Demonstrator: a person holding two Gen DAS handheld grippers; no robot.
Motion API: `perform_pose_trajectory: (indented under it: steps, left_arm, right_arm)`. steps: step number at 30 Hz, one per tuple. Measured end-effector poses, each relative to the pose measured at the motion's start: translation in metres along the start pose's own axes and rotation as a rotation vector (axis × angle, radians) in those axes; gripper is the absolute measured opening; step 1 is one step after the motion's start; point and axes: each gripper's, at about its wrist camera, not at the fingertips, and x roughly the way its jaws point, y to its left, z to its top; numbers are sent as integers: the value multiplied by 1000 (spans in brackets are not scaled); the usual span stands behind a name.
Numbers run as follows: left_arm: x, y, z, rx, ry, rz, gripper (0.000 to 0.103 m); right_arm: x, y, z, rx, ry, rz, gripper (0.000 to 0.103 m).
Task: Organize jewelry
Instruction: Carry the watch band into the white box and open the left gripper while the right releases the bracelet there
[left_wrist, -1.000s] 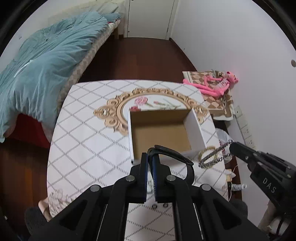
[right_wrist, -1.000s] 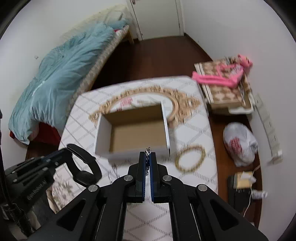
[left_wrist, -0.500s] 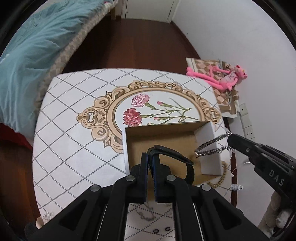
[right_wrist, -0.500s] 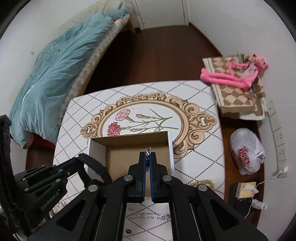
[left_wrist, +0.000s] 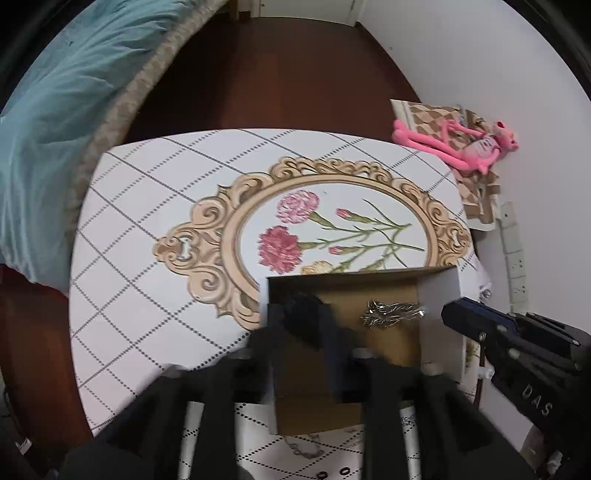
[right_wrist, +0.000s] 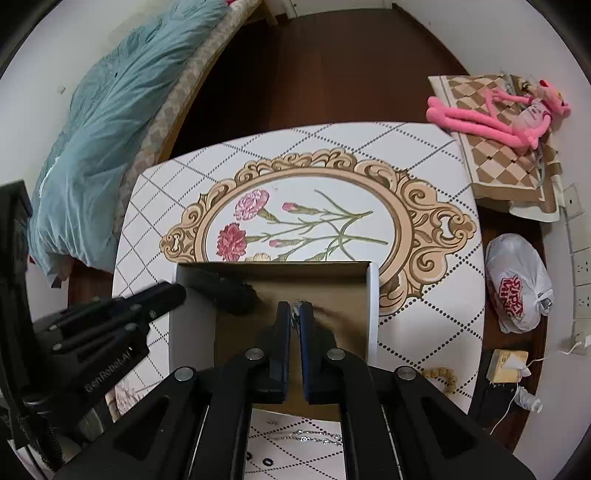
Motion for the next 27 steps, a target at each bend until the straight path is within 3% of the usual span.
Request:
perform_pose_trajectory:
  steps: [1,2,3,5,7,9,15,27]
  left_arm:
    - [-2,3,0,-7,-9,3,77]
    - [-3,4,0,-10,-16,9,83]
    - [-6,7,-1,-13,-28,14,83]
    - [-9,10,-3,-15,-43,35,83]
    - [-12,12,-7,-11,-62,70,93]
    - [-14,14,-14,-5,-82,94,103]
    - [-11,13,-34,11,-124,159,103]
    - [-23,18,-62,-37,-137,166,103]
  right_arm:
    - [0,-1,-1,-1,0,0,37]
    - [-2,-2,-2,-2,-5,-8,54]
    - [-4,-2,-3,-6,-14,-26,60]
    - [-6,-4,-6,-14,-24,-62,60]
    - [-7,-6,-10,-23,-29,-115,66]
    - [-6,-7,-17,-37,-38,-165,88]
    - [8,-6,-40,-59,-26,-261,90]
    - [0,1,-65,-48,-74,-278,91]
